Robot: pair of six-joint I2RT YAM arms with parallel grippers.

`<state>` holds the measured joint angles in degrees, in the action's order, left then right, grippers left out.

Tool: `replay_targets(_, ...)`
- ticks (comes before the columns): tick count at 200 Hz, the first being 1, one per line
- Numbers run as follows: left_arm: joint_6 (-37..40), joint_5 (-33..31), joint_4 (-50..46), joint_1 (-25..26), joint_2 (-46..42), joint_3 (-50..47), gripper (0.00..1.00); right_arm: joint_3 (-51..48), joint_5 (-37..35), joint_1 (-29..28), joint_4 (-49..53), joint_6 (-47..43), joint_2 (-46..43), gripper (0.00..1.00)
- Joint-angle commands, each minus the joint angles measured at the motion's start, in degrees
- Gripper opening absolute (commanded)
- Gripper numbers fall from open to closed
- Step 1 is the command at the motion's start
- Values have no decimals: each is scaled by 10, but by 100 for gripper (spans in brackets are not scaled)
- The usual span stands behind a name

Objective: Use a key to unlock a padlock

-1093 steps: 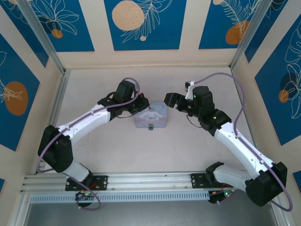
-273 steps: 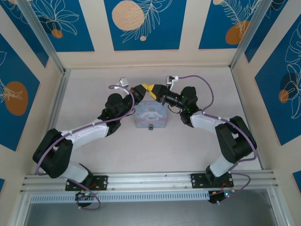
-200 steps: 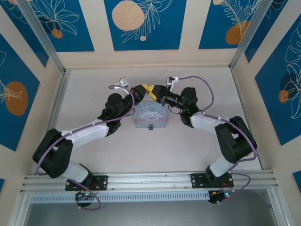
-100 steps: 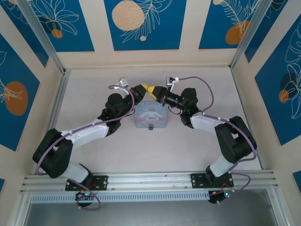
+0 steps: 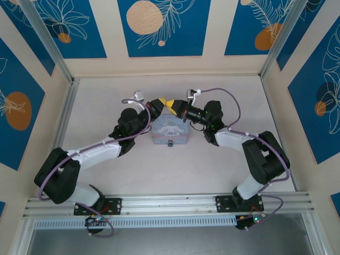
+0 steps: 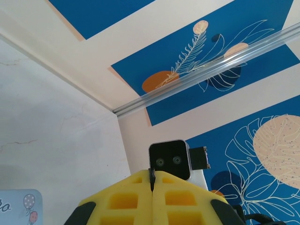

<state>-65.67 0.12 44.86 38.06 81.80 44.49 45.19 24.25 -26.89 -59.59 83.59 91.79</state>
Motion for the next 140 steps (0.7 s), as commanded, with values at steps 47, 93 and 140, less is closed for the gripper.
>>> replay_targets(47,35,-37,-195,-8,-99,12,65,-34,10,23,33,-25,-30,0)
replay_targets(93,166,-40,-507,-18,-184,55,92,-79,44,62,199,-108,-126,0)
replay_targets(140,192,-50,-660,-14,-228,-11,95,-83,15,74,498,-264,-233,0)
